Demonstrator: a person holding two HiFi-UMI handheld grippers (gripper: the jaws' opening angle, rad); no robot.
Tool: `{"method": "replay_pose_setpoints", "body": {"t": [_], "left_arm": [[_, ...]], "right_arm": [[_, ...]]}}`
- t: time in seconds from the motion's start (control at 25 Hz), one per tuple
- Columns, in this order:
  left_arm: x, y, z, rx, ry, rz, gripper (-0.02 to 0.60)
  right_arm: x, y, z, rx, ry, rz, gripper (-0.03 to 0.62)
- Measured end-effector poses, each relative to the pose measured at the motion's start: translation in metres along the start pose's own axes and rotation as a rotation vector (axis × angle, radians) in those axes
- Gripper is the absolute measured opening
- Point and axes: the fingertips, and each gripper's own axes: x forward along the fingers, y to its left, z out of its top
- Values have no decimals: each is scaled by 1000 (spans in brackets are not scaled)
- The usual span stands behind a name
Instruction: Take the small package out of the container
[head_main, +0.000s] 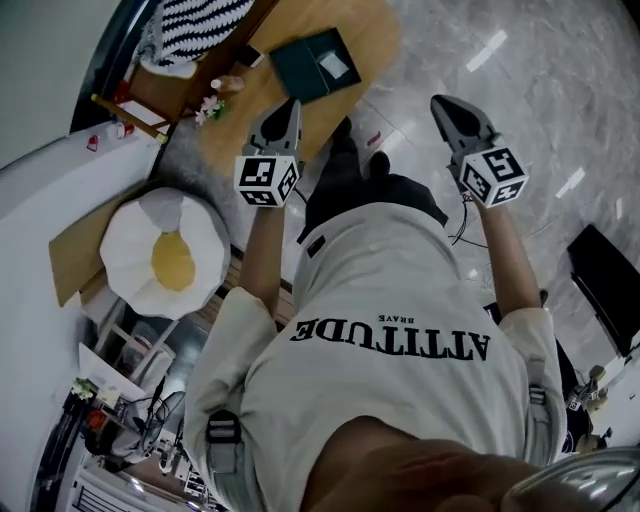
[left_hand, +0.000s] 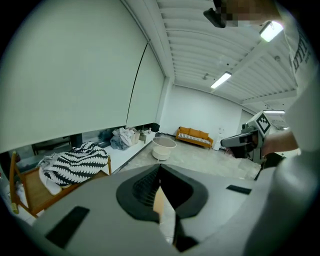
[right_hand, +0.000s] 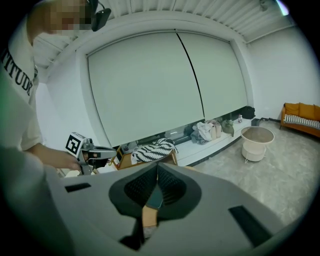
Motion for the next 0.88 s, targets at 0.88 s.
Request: {"method": "replay_pose_setpoints", "body": {"t": [0.88], "left_arm": [[189,93,-141,-53,218,-138,23]], "right_arm": [[131,-32,-45,127,184,-112,21]]}}
